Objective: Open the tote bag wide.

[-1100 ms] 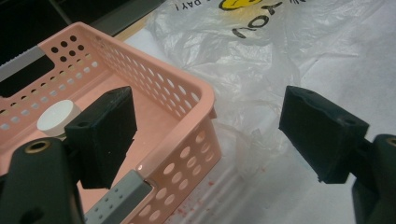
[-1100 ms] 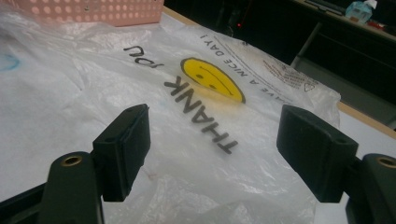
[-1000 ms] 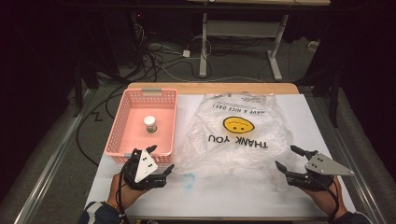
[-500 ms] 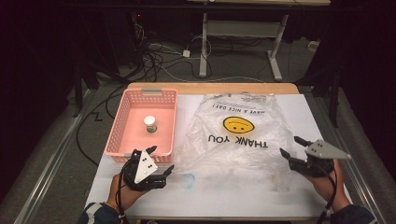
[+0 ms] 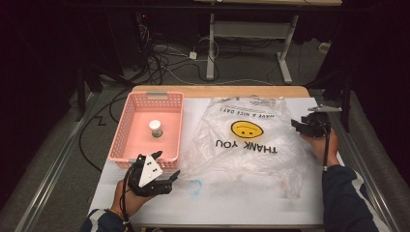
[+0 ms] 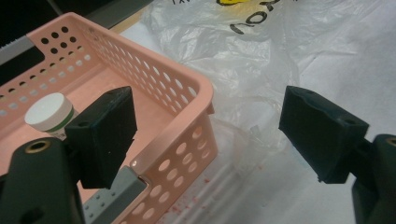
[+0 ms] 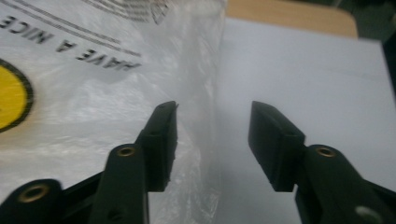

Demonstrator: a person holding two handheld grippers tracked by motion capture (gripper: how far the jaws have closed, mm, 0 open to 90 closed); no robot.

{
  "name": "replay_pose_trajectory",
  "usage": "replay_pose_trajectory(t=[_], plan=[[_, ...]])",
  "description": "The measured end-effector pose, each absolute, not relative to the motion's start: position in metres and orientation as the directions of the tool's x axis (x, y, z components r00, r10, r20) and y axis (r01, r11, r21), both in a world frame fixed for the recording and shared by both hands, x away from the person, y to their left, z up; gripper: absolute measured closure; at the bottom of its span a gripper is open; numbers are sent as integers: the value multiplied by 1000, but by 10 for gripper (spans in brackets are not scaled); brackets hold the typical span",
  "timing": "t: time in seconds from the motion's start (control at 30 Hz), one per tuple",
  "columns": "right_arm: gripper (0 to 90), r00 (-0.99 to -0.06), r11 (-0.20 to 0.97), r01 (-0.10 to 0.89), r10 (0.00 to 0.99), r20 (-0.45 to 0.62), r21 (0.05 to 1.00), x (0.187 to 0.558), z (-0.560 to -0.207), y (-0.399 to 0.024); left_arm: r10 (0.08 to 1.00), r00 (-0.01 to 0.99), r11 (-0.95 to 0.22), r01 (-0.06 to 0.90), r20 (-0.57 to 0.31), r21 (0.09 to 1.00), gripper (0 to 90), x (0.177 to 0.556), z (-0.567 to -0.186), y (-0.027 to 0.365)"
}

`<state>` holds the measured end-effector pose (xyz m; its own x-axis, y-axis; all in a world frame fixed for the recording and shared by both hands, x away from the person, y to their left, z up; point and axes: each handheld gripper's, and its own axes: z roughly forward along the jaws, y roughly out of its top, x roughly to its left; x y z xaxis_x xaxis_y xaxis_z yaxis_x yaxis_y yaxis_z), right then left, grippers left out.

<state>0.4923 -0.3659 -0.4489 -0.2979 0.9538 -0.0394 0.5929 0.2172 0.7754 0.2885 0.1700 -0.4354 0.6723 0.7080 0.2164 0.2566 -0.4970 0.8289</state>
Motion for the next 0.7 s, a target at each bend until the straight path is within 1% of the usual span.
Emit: replay_pose_trajectory(t=[0.03,0.07,0.1,0.13,0.2,0.27,0.4,0.43,0.47,0.5,0.6,0.7], plan=[[582,-295,200,619,955,-11,760,496,-453,-367,709,672,-495,259,213,830,180,289,-436,171],[620,-308,208,637,951,-2,742,498,-457,-366,709,672,-495,260,212,829,181,288,-436,172],[663,-317,235,652,948,-23,720,499,-460,-365,710,672,-495,260,213,829,181,288,-436,172],[722,-334,252,666,942,-21,702,500,-463,-365,710,672,-495,260,213,829,181,288,-436,172],[843,-354,250,669,935,5,700,499,-463,-367,708,673,-499,262,214,826,181,287,-436,173],[894,-376,257,675,926,23,692,496,-463,-369,707,673,-502,263,216,824,181,287,-436,173],[900,-421,277,679,906,51,680,484,-461,-373,709,673,-501,267,212,823,181,286,-436,173],[900,-429,285,663,902,40,692,479,-459,-375,709,672,-502,269,213,822,181,286,-436,173],[900,-437,290,642,899,27,710,473,-457,-377,709,670,-506,269,218,820,181,285,-435,174],[900,-437,280,643,899,40,713,467,-456,-379,710,670,-503,268,216,821,181,284,-435,174],[900,-452,309,638,892,18,706,448,-452,-385,708,671,-506,265,220,820,181,283,-434,175],[900,-460,296,628,887,37,720,426,-443,-395,708,671,-506,265,220,821,181,282,-433,176]])
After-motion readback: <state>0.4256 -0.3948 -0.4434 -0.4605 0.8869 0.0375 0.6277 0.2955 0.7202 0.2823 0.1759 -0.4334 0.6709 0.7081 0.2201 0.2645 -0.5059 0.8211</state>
